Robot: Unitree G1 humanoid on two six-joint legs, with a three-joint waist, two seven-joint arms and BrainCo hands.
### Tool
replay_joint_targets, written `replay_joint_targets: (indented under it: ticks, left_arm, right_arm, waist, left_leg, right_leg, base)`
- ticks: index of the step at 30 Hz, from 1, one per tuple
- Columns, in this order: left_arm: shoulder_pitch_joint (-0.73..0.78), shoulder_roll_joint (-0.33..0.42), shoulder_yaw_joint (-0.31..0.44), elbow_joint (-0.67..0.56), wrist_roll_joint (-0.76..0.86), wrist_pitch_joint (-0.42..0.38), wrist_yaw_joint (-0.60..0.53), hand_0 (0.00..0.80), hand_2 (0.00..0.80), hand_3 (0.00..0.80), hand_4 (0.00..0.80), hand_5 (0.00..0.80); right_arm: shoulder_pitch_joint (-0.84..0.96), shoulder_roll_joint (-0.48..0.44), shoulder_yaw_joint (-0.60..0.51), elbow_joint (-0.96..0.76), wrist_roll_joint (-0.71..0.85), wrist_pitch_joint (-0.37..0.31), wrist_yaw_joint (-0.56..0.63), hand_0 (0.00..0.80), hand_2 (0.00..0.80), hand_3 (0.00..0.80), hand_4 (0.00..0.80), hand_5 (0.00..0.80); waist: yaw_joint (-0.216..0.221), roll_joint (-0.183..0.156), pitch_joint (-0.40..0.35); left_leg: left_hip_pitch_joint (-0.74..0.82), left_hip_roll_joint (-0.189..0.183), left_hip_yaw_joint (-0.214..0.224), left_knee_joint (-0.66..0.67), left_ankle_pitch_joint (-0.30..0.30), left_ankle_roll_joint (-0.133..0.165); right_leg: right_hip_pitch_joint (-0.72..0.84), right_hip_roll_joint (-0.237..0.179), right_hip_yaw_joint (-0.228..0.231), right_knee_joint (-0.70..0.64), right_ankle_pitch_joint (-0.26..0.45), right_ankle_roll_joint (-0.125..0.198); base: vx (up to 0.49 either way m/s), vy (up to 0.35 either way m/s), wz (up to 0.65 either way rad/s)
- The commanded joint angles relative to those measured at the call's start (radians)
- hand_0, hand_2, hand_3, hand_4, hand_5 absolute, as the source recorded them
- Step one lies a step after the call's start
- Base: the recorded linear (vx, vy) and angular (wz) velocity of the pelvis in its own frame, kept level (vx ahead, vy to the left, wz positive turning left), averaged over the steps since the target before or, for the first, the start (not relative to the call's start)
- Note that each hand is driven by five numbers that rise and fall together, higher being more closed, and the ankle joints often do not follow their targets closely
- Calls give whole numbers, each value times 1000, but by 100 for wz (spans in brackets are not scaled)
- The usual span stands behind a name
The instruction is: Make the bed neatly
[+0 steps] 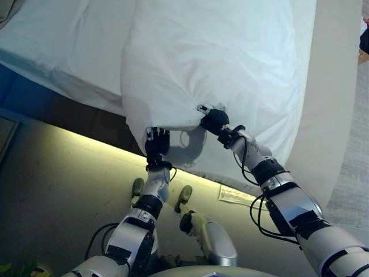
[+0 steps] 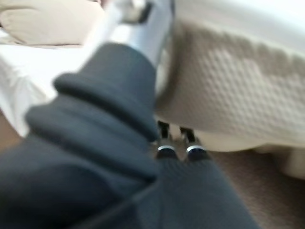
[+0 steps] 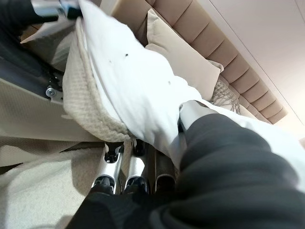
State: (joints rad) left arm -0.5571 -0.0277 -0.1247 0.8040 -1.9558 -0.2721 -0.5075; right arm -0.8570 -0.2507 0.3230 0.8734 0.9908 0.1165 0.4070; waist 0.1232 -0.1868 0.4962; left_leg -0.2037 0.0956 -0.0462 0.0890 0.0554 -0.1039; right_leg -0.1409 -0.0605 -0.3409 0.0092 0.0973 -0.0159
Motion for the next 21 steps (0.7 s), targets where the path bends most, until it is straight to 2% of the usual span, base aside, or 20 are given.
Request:
replay_joint_targets:
  ticks: [1,20,21]
  left_arm:
    - [-93,61,109,-86,-16,-56,-2,800,800,800,800,800]
    - [-100,91,145,-56,-16,-83,41,800,800,800,800,800]
    - [-99,91,147,-51,-16,-84,44,800,800,800,800,800]
  right_arm:
    - [23,-99,-34,-45,-24,-28,35,800,800,800,800,800]
    - [37,-82,-41,-60,-54,-24,16,800,800,800,800,800]
    - [37,-84,-42,-57,-70,-21,-10,433,433,433,433,433]
  waist:
    - [24,22,-54]
    - [32,14,-51]
    - [32,14,-52]
  left_leg:
    - [16,10,34,-71,34,-15]
    - [10,0,28,-72,37,-9]
    - [11,0,28,-72,37,-9]
  right_leg:
    - [15,-72,-21,106,-57,124]
    - [14,-68,-25,99,-47,127]
    - [16,-67,-25,98,-47,127]
  base:
    - [0,0,0]
    - [0,0,0]
    - [0,0,0]
